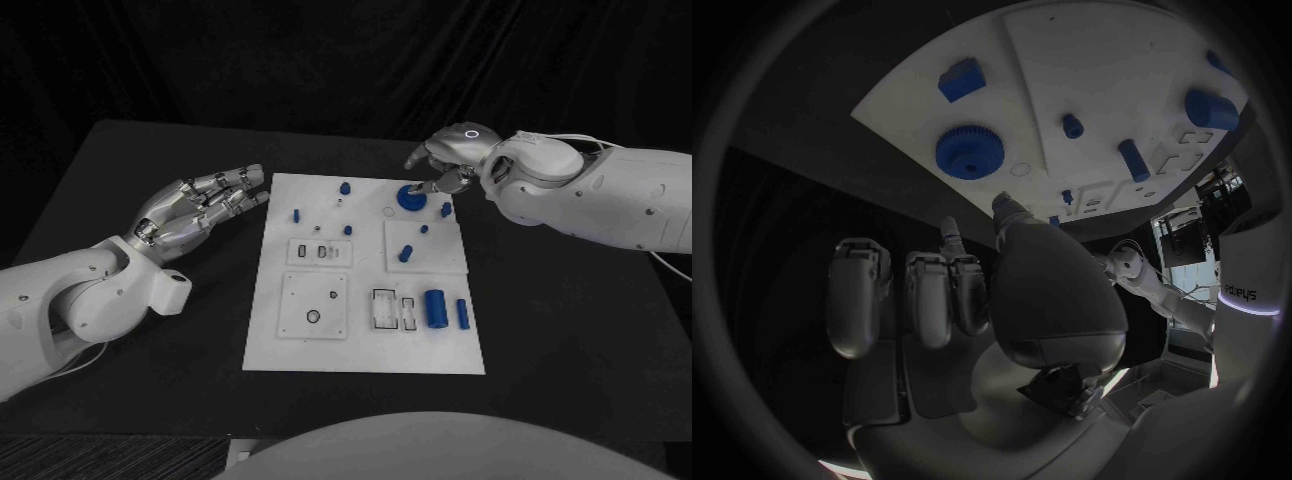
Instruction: Assemble the parts on the task board
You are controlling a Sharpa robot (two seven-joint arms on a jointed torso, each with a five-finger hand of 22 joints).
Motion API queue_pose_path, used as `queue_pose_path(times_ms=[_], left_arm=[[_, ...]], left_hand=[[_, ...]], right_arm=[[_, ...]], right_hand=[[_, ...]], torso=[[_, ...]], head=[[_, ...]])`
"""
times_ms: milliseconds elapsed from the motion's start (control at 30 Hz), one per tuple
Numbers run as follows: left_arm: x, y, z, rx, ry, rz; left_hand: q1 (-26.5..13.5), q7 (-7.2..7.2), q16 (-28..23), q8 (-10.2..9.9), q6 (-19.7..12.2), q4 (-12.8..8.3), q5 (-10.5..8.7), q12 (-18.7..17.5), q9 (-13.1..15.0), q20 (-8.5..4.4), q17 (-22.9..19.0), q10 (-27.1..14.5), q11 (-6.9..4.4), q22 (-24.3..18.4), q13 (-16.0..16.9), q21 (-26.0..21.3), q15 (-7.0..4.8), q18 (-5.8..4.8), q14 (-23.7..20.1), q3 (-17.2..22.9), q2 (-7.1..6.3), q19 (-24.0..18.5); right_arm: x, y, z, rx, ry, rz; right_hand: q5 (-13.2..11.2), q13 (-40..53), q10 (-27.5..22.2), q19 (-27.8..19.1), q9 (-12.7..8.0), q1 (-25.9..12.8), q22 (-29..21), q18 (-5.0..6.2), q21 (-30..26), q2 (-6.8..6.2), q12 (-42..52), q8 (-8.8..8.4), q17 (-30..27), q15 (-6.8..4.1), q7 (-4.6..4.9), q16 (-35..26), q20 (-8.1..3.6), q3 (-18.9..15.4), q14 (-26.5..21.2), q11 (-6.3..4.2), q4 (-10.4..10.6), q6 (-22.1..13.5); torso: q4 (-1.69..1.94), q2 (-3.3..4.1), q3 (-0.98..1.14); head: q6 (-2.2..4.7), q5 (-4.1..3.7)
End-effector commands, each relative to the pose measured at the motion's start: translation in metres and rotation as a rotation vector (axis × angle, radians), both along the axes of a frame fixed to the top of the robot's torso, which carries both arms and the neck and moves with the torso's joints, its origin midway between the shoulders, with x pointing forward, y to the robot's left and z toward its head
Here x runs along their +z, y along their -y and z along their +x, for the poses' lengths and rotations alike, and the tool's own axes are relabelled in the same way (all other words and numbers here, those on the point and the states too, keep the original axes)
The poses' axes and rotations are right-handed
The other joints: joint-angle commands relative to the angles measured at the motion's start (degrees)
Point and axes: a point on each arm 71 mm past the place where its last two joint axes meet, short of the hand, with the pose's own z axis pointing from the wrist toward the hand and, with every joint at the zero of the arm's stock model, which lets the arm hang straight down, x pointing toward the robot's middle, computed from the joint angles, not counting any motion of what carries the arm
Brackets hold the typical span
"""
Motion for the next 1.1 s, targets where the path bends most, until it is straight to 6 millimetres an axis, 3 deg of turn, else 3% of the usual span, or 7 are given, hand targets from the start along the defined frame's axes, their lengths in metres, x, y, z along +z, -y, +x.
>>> queue_pose_path(times_ms=[33, 433, 667, 867, 1033, 1100], left_arm=[[0.001, 0.002, -0.001, -0.018, 0.003, -0.016], [0.001, 0.002, -0.001, -0.02, 0.002, -0.017], [0.0, 0.002, -0.001, -0.021, 0.001, -0.017], [0.0, 0.002, -0.001, -0.022, 0.0, -0.017], [0.0, 0.002, -0.001, -0.024, -0.001, -0.017], [0.0, 0.003, -0.001, -0.025, -0.002, -0.017]], left_hand=[[0.5, 0.08, -0.1, 0.1, -0.5, 0.1, -0.32, -0.3, 0.0, 0.31, -0.1, -0.3, -0.11, -0.1, -0.1, -0.2, 0.36, 0.19, 0.0, 0.3, 0.02, -0.1], [0.5, 0.08, -0.1, 0.1, -0.5, 0.1, -0.35, -0.3, 0.0, 0.34, -0.1, -0.3, -0.07, -0.1, -0.1, -0.2, 0.42, 0.18, 0.1, 0.4, -0.02, -0.1], [0.5, 0.08, -0.1, 0.1, -0.5, 0.1, -0.35, -0.3, 0.0, 0.34, -0.1, -0.3, -0.07, -0.1, -0.1, -0.2, 0.42, 0.18, 0.1, 0.4, -0.02, -0.1], [0.5, 0.08, -0.1, 0.1, -0.5, 0.1, -0.35, -0.3, 0.0, 0.34, -0.1, -0.3, -0.07, -0.1, -0.1, -0.2, 0.42, 0.18, 0.1, 0.4, -0.02, -0.1], [0.5, 0.1, -0.1, 0.1, -0.6, 0.0, -0.38, -0.3, 0.0, 0.37, -0.1, -0.4, -0.04, -0.1, -0.1, -0.2, 0.47, 0.18, 0.1, 0.5, -0.05, -0.1], [0.5, 0.1, -0.1, 0.1, -0.6, 0.0, -0.38, -0.3, 0.0, 0.37, -0.1, -0.4, -0.04, -0.1, -0.1, -0.2, 0.47, 0.18, 0.1, 0.5, -0.05, -0.1]], right_arm=[[-0.006, 0.004, 0.001, -0.036, -0.024, -0.013], [-0.018, 0.005, 0.0, -0.036, -0.042, -0.016], [-0.024, 0.004, 0.0, -0.038, -0.055, -0.021], [-0.028, 0.004, 0.001, -0.042, -0.069, -0.029], [-0.031, 0.004, 0.001, -0.044, -0.078, -0.034], [-0.032, 0.004, 0.002, -0.04, -0.079, -0.035]], right_hand=[[-0.1, 15.1, 6.0, 1.1, 0.1, 0.2, 8.5, -0.85, 0.4, -0.62, 0.2, 0.24, 15.1, -0.32, 0.06, 0.1, -0.19, 0.1, 6.1, 0.21, 0.3, 1.1], [-0.4, 15.1, 6.0, 0.6, 1.6, 0.7, 8.2, -0.66, -0.2, -1.24, 0.2, 1.93, 15.1, -0.31, -0.1, 0.1, -0.16, 0.7, 6.1, 0.07, 0.2, 4.4], [-0.3, 15.1, 6.0, 0.2, 2.8, 1.8, 7.9, -0.5, -0.8, -1.46, 0.2, 2.84, 15.1, -0.25, -0.09, 0.1, -0.11, 1.1, 6.1, 0.06, -0.1, 5.6], [2.8, 15.1, 6.0, -0.5, 4.2, 3.2, 7.3, -0.25, -1.8, -1.13, 0.2, 3.24, 15.1, -0.24, -0.07, 0.1, -0.1, 1.6, 6.1, 0.09, -1.0, 5.4], [3.6, 15.1, 6.0, -1.2, 4.6, 3.4, 6.5, 0.05, -2.9, -0.91, 0.2, 3.05, 15.1, -0.2, -0.01, 0.1, -0.05, 1.6, 6.1, 0.15, -1.3, 4.6], [6.9, 15.1, 6.0, -1.3, 5.4, 4.0, 6.4, 0.09, -3.2, -0.49, 0.2, 3.31, 15.1, -0.21, 0.03, 0.1, -0.05, 1.8, 6.1, 0.21, -2.0, 4.7]], torso=[[0.01, -0.04, -0.04], [-0.03, 0.0, -0.13], [0.01, -0.08, -0.14], [0.05, -0.04, -0.08], [-0.06, -0.06, -0.12], [-0.05, -0.06, -0.12]], head=[[-0.01, -0.3], [-0.01, 0.15], [-0.01, -0.07], [-0.01, -0.09], [-0.01, -0.01], [-0.01, -0.01]])
